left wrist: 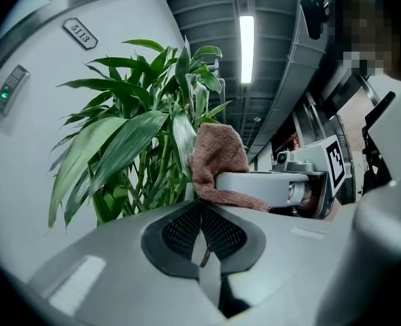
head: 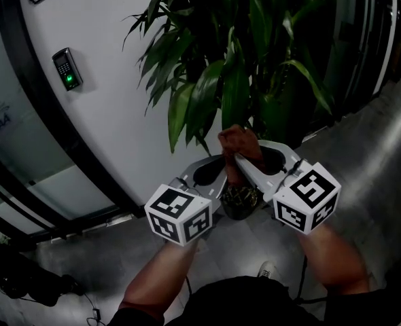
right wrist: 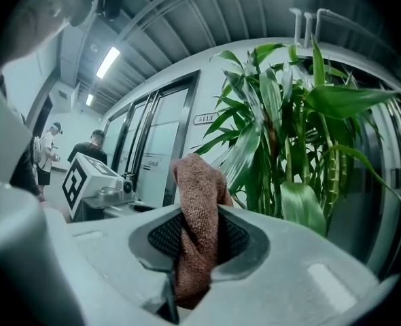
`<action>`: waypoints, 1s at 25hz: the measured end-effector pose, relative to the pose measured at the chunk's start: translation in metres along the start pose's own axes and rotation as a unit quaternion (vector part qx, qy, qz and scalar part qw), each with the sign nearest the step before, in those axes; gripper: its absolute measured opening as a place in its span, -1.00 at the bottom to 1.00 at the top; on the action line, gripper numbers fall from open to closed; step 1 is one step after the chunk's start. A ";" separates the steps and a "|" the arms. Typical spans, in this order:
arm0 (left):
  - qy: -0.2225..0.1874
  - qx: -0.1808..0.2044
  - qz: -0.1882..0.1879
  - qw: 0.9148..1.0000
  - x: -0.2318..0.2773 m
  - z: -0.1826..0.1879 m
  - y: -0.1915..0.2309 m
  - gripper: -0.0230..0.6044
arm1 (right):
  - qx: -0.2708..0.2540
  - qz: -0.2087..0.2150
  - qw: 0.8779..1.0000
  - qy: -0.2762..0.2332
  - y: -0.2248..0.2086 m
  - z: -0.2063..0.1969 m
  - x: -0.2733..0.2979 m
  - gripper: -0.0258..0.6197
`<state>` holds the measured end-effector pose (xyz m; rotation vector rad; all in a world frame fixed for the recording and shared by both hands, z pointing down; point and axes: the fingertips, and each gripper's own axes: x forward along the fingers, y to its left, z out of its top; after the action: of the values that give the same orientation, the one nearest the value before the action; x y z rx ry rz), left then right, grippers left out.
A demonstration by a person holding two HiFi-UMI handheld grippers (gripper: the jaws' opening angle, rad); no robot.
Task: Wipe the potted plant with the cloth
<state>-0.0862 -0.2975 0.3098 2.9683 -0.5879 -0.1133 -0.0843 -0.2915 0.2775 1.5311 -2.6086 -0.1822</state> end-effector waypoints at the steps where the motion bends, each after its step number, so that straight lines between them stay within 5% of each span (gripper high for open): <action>1: 0.000 0.003 0.000 1.000 0.000 0.000 0.000 -0.87 | 0.003 -0.002 1.000 -0.001 0.000 -0.001 -0.004 -0.70; 13: -0.024 0.034 0.005 0.999 0.000 0.017 -0.007 -0.87 | 0.045 -0.082 0.995 -0.041 -0.020 -0.013 -0.078 -0.70; 20: -0.043 0.034 0.050 0.997 0.003 0.019 -0.015 -0.72 | 0.057 -0.038 0.997 -0.036 -0.038 -0.023 -0.085 -0.70; 25: -0.021 0.014 0.079 0.997 0.019 -0.003 -0.011 -0.65 | 0.051 -0.004 0.997 -0.049 -0.056 -0.019 -0.086 -0.70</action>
<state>-0.0647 -0.2947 0.3105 2.9377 -0.8333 -0.1536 0.0086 -0.2438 0.2839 1.6055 -2.7266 -0.1291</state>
